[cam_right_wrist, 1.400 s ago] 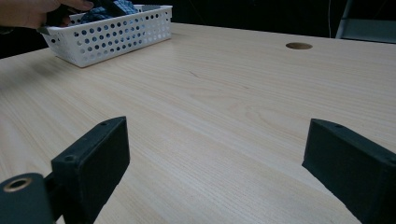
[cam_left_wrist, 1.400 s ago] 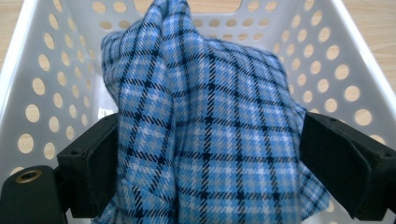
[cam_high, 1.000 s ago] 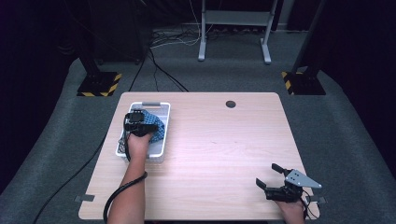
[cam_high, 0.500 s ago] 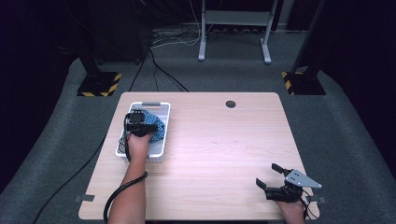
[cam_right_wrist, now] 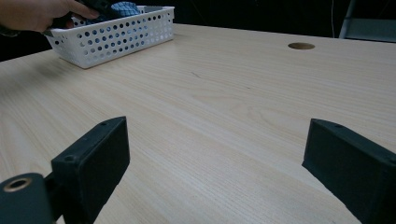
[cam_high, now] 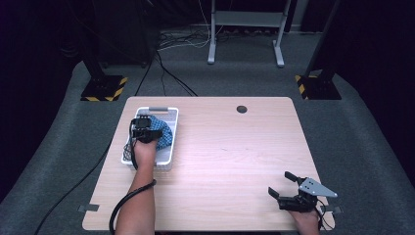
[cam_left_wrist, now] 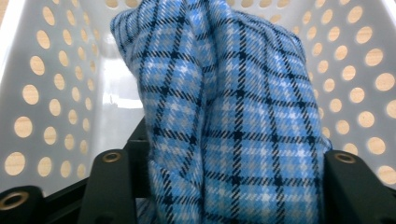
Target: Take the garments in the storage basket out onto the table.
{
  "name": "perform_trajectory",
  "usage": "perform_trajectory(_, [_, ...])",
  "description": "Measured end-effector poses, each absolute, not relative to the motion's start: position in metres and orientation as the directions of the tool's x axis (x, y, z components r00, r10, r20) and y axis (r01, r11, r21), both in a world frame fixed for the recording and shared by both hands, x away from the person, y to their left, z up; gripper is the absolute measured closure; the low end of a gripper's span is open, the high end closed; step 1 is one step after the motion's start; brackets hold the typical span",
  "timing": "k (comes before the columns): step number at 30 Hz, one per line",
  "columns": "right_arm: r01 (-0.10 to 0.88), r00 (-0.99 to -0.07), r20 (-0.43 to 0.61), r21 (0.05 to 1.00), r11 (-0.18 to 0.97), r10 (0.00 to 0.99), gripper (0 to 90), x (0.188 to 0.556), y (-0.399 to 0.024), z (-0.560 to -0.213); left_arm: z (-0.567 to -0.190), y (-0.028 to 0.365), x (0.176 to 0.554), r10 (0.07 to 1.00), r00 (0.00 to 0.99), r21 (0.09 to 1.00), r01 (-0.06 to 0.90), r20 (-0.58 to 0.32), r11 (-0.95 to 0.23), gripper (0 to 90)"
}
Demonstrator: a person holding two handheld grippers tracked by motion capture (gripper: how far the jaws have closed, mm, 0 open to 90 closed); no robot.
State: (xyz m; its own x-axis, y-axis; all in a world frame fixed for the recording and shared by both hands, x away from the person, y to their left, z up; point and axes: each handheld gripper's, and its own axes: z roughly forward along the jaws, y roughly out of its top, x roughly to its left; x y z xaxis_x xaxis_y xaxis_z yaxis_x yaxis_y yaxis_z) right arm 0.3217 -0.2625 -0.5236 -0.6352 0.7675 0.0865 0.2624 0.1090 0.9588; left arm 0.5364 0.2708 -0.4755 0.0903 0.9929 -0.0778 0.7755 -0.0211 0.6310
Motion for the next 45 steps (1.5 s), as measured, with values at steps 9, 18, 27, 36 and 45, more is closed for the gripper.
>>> perform_trajectory(9, [0.262, -0.635, 0.088, 0.959, 0.107, 0.767, 6.1, 0.322, -0.263, -0.524, -0.473, 0.271, 0.535, 0.992, 0.094, 0.642, 0.767, -0.083, -0.019, 50.7])
perform_trajectory(18, [0.263, -0.635, 0.091, 0.959, 0.103, 0.767, 6.1, 0.322, -0.263, -0.524, -0.468, 0.270, 0.531, 0.992, 0.108, 0.673, 0.739, -0.069, -0.033, 52.3])
perform_trajectory(27, [0.263, -0.634, 0.092, 0.959, 0.103, 0.768, 6.1, 0.322, -0.263, -0.524, -0.455, 0.275, 0.521, 0.992, 0.104, 0.729, 0.684, -0.071, -0.019, 52.6])
perform_trajectory(36, [0.265, -0.631, 0.091, 0.959, 0.103, 0.771, 6.1, 0.322, -0.263, -0.524, -0.433, 0.274, 0.510, 0.991, 0.111, 0.785, 0.620, -0.075, -0.010, 52.6])
perform_trajectory(45, [0.264, -0.629, 0.091, 0.959, 0.103, 0.772, 6.1, 0.322, -0.263, -0.524, -0.419, 0.275, 0.500, 0.990, 0.116, 0.813, 0.582, -0.080, -0.002, 52.6])
